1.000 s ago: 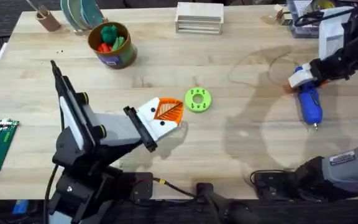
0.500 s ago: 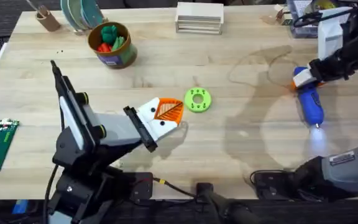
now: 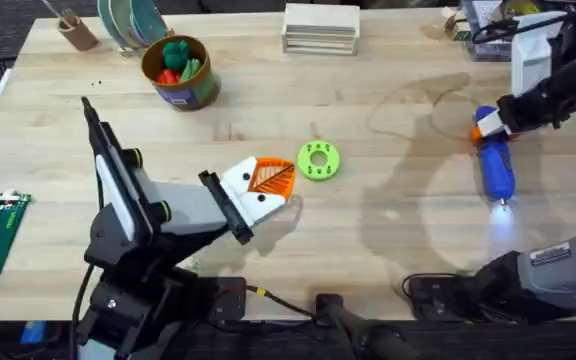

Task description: Pick up the gripper from the table and insert it into the empty holder that is missing its gripper. Then pick up a screw, insert it into the mounting hole, and use the screwdriver to tighten it. Finally, clean up the table by picking up the vegetable and placing it into the bucket.

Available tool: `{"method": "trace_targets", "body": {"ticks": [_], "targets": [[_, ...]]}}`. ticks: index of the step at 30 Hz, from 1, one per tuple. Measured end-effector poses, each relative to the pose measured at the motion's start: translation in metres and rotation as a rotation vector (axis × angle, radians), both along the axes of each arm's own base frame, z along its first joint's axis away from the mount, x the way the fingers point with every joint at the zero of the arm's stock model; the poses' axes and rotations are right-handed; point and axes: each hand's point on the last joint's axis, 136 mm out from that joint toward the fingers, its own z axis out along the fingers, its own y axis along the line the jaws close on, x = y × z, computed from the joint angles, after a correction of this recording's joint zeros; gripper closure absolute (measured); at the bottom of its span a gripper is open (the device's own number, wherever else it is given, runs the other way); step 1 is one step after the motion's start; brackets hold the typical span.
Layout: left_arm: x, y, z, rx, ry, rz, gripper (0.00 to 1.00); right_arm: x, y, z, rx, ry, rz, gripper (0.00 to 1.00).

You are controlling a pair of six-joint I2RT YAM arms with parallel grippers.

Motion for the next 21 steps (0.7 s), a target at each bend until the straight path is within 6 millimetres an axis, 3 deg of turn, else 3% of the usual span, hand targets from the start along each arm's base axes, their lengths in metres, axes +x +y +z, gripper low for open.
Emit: {"method": "trace_targets", "body": {"ticks": [14, 21], "targets": [[0.000, 0.000, 0.000, 0.000, 0.000, 0.000, 0.994, 0.003, 0.004, 0.003, 0.020, -0.025, -0.020, 0.967], [0.000, 0.000, 0.000, 0.000, 0.000, 0.000, 0.994, 0.010, 0.011, 0.032, 0.028, -0.125, -0.021, 0.967]]}}
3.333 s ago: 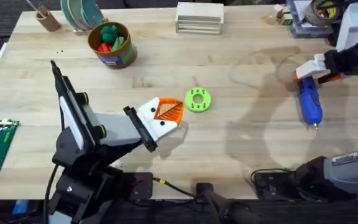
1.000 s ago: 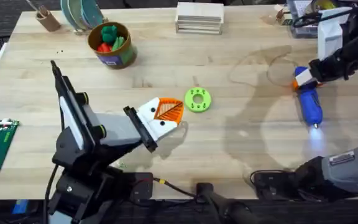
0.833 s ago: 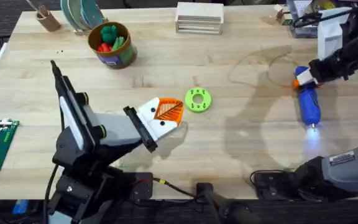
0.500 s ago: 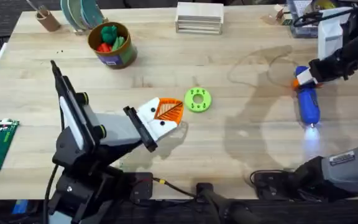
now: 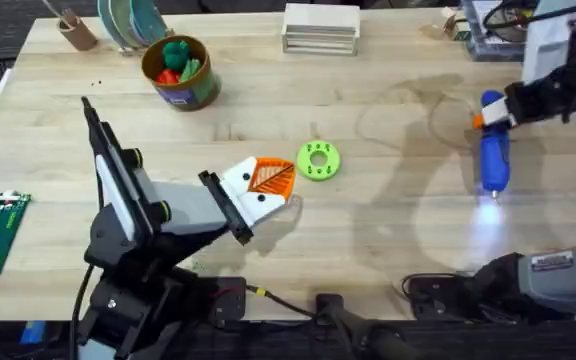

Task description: Pick up the gripper from the table and insert it into the empty holder that is missing its gripper. Then pick up a screw, insert it into the mounting hole, and use the screwdriver to tighten it. Finally, clean up the table by picking up the vegetable and placing it into the bucket.

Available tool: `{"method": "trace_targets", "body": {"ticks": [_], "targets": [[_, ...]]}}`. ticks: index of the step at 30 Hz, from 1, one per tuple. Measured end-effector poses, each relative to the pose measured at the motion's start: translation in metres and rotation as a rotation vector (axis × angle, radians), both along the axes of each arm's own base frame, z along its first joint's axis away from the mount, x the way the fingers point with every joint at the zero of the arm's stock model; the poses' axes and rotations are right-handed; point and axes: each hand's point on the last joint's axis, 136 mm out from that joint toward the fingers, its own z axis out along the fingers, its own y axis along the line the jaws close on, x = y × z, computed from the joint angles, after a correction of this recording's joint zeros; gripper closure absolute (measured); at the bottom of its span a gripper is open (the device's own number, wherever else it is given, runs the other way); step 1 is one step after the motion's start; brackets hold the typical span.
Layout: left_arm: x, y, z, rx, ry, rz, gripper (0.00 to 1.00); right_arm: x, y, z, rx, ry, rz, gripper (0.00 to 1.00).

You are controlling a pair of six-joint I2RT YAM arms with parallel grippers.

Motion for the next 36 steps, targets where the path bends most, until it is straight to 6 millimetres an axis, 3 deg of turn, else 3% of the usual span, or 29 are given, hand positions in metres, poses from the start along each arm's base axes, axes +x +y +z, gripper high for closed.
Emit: {"method": "trace_targets", "body": {"ticks": [9, 24, 29, 36], "targets": [[0.000, 0.000, 0.000, 0.000, 0.000, 0.000, 0.994, 0.006, 0.003, 0.071, -0.054, -0.218, 0.002, 0.967], [0.000, 0.000, 0.000, 0.000, 0.000, 0.000, 0.994, -0.003, 0.047, 0.189, 0.013, -0.628, 0.066, 0.967], [0.000, 0.000, 0.000, 0.000, 0.000, 0.000, 0.994, -0.018, 0.059, 0.216, 0.008, -0.728, 0.080, 0.967], [0.000, 0.000, 0.000, 0.000, 0.000, 0.000, 0.994, -0.036, 0.076, 0.237, 0.020, -0.942, 0.083, 0.967]]}}
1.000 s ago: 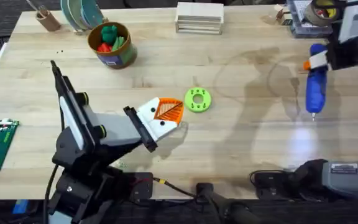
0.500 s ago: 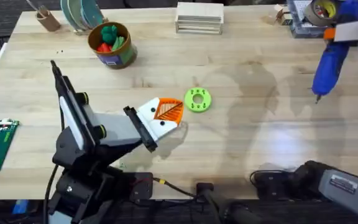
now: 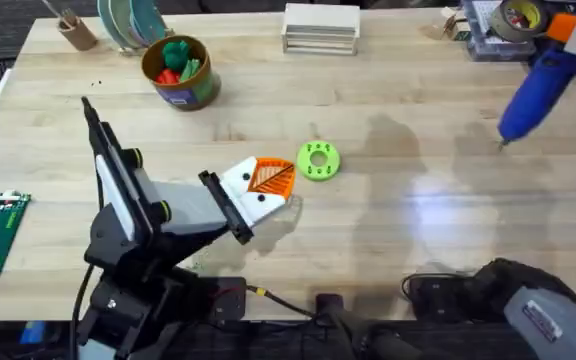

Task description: Pick up the gripper from the table and insert it into the empty holder that is missing its gripper. Then pick up a screw, insert it into the mounting hole, and use the screwdriver to tighten it. Finally, clean up the table by picking up the vegetable and placing it into the bucket.

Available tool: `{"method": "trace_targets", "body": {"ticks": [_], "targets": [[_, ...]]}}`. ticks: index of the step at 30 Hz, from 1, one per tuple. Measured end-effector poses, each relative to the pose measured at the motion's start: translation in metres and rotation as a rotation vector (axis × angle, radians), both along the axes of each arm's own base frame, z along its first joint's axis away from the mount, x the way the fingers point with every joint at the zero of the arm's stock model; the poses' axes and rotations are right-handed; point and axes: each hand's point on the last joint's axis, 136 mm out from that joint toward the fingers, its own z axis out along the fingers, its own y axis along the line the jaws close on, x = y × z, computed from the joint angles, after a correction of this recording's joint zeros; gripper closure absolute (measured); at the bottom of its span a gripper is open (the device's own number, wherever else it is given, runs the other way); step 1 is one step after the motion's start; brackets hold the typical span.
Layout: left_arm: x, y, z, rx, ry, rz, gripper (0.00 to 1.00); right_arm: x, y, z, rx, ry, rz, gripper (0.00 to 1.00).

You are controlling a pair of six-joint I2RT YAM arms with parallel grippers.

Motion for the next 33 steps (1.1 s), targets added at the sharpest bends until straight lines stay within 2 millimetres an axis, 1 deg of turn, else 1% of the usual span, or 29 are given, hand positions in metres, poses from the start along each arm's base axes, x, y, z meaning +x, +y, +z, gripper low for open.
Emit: {"method": "trace_targets", "body": {"ticks": [4, 8, 11, 15, 20, 23, 28, 33], "targets": [[0.000, 0.000, 0.000, 0.000, 0.000, 0.000, 0.994, -0.007, 0.018, 0.013, 0.048, -0.155, 0.028, 0.967], [0.000, 0.000, 0.000, 0.000, 0.000, 0.000, 0.994, -0.012, 0.050, 0.024, 0.107, -0.273, 0.123, 0.967], [0.000, 0.000, 0.000, 0.000, 0.000, 0.000, 0.994, -0.013, 0.082, 0.029, 0.161, -0.325, 0.235, 0.967], [0.000, 0.000, 0.000, 0.000, 0.000, 0.000, 0.994, -0.019, 0.131, 0.035, 0.219, -0.365, 0.411, 0.967], [0.000, 0.000, 0.000, 0.000, 0.000, 0.000, 0.994, -0.030, 0.186, 0.054, 0.268, -0.438, 0.591, 0.967], [0.000, 0.000, 0.000, 0.000, 0.000, 0.000, 0.994, -0.037, 0.215, 0.064, 0.296, -0.478, 0.680, 0.967], [0.000, 0.000, 0.000, 0.000, 0.000, 0.000, 0.994, -0.044, 0.253, 0.067, 0.335, -0.502, 0.791, 0.967], [0.000, 0.000, 0.000, 0.000, 0.000, 0.000, 0.994, -0.045, 0.279, 0.064, 0.356, -0.510, 0.856, 0.967]]}}
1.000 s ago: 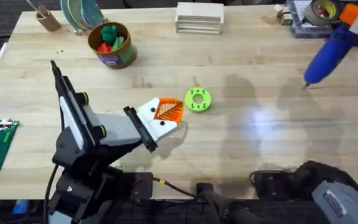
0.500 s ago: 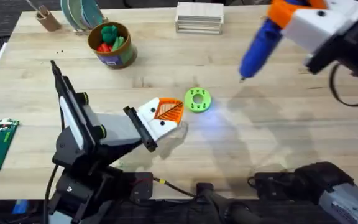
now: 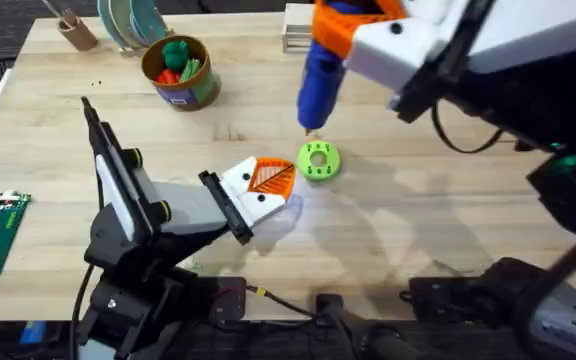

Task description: Pick up the gripper from the table and insert it into the empty holder that is missing its gripper. Then pick up a screw, insert it into the mounting hole, and use the screwdriver to tighten it. Finally, clean up the table by picking up the vegetable and placing it into the bucket.

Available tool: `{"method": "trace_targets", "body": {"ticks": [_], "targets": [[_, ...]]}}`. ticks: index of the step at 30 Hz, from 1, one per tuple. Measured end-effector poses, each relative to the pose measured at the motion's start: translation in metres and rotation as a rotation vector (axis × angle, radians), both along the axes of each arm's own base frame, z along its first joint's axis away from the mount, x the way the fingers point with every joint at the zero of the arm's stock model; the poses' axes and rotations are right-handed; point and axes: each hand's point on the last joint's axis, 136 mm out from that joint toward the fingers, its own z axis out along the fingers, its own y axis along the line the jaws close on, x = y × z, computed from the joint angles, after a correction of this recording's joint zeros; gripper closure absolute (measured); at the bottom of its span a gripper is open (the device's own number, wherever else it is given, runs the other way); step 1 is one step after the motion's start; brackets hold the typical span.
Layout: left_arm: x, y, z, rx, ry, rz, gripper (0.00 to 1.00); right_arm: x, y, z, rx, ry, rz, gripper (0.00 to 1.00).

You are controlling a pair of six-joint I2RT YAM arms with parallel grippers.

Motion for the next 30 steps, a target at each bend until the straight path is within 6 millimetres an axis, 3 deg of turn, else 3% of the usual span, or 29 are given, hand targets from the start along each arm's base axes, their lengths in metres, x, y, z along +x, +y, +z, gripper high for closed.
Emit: {"method": "trace_targets", "body": {"ticks": [5, 20, 30], "targets": [[0.000, 0.000, 0.000, 0.000, 0.000, 0.000, 0.994, 0.001, 0.009, -0.002, 0.004, -0.005, 0.019, 0.967], [0.000, 0.000, 0.000, 0.000, 0.000, 0.000, 0.994, 0.000, 0.011, -0.002, 0.074, 0.110, 0.047, 0.967], [0.000, 0.000, 0.000, 0.000, 0.000, 0.000, 0.994, -0.041, 0.046, 0.007, 0.072, 0.055, 0.201, 0.967]]}}
